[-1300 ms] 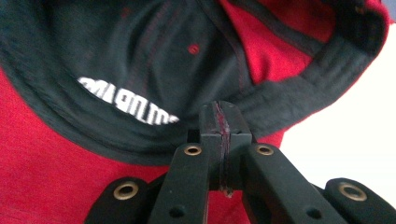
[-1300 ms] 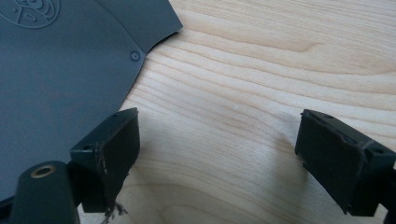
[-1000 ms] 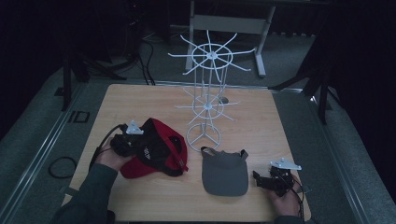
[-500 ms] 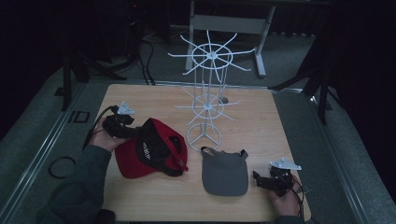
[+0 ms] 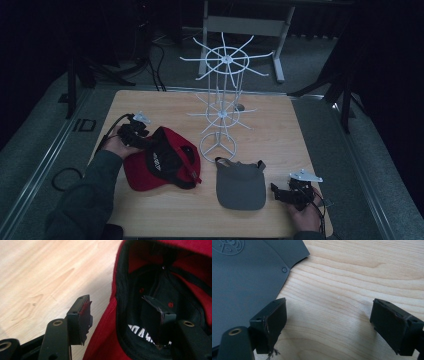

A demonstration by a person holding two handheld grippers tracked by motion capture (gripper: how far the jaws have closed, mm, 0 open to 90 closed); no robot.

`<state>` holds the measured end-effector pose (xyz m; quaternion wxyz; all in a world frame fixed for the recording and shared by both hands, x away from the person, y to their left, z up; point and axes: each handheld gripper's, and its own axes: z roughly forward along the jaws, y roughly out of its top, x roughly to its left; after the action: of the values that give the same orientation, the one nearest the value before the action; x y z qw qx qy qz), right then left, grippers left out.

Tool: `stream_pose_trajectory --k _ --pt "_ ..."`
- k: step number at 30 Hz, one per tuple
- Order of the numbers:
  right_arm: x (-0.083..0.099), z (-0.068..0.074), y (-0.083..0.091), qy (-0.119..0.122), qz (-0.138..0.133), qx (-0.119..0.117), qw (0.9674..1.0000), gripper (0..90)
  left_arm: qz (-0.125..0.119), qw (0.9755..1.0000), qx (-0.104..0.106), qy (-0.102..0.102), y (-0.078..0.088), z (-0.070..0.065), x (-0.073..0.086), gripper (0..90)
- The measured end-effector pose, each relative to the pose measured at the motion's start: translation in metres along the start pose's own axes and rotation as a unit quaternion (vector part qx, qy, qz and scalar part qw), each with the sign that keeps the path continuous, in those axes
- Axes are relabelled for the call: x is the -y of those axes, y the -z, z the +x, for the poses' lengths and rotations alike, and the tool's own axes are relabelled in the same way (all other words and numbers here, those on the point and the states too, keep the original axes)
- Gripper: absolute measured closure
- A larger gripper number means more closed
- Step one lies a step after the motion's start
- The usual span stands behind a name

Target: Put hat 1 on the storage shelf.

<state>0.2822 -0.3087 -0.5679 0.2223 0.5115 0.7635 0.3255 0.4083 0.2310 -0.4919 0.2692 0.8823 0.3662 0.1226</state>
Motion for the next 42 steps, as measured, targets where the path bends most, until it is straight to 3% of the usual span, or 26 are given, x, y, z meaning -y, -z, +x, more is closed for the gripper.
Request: stream_pose_trajectory --k 4,5,6,10,12,15,17,21,24,27,30,36,42 --pt "0.0 0.0 0.0 0.0 0.0 0.0 1.0 13.8 0.034 0.9993 0.011 -0.011 -0.009 0.002 -0.004 48.0" --pt "0.0 0.0 0.0 0.0 0.0 0.0 1.0 13.8 0.04 0.9991 -0.001 -0.011 -0.011 0.003 -0.005 53.7" --pt "0.0 0.0 0.0 0.0 0.0 0.0 1.0 13.8 0.046 0.9989 -0.003 -0.001 -0.012 0.004 -0.005 62.2" --pt "0.0 0.0 0.0 0.0 0.0 0.0 1.0 13.8 0.054 0.998 -0.017 0.029 -0.012 0.01 -0.001 68.4" --pt "0.0 0.0 0.0 0.0 0.0 0.0 1.0 13.8 0.041 0.9972 -0.032 0.055 -0.008 0.014 0.001 70.9" --pt "0.0 0.0 0.0 0.0 0.0 0.0 1.0 13.8 0.019 0.9936 -0.055 0.097 0.0 0.022 0.007 73.6" --pt "0.0 0.0 0.0 0.0 0.0 0.0 1.0 13.8 0.015 0.9926 -0.04 0.114 0.003 0.024 0.011 74.3" --pt "0.0 0.0 0.0 0.0 0.0 0.0 1.0 13.8 0.007 0.9931 0.004 0.117 0.008 0.018 0.023 66.9" --pt "0.0 0.0 0.0 0.0 0.0 0.0 1.0 13.8 0.006 0.9915 0.031 0.126 0.007 0.014 0.032 65.6" --pt "0.0 0.0 0.0 0.0 0.0 0.0 1.0 13.8 0.022 0.992 0.046 0.115 0.004 0.009 0.036 63.6" --pt "0.0 0.0 0.0 0.0 0.0 0.0 1.0 13.8 0.035 0.9896 0.077 0.116 0.0 0.006 0.038 64.7" --pt "0.0 0.0 0.0 0.0 0.0 0.0 1.0 13.8 0.05 0.9865 0.107 0.113 -0.002 -0.001 0.04 62.0" --pt "0.0 0.0 0.0 0.0 0.0 0.0 1.0 13.8 0.064 0.9852 0.129 0.093 -0.003 -0.009 0.048 61.5"
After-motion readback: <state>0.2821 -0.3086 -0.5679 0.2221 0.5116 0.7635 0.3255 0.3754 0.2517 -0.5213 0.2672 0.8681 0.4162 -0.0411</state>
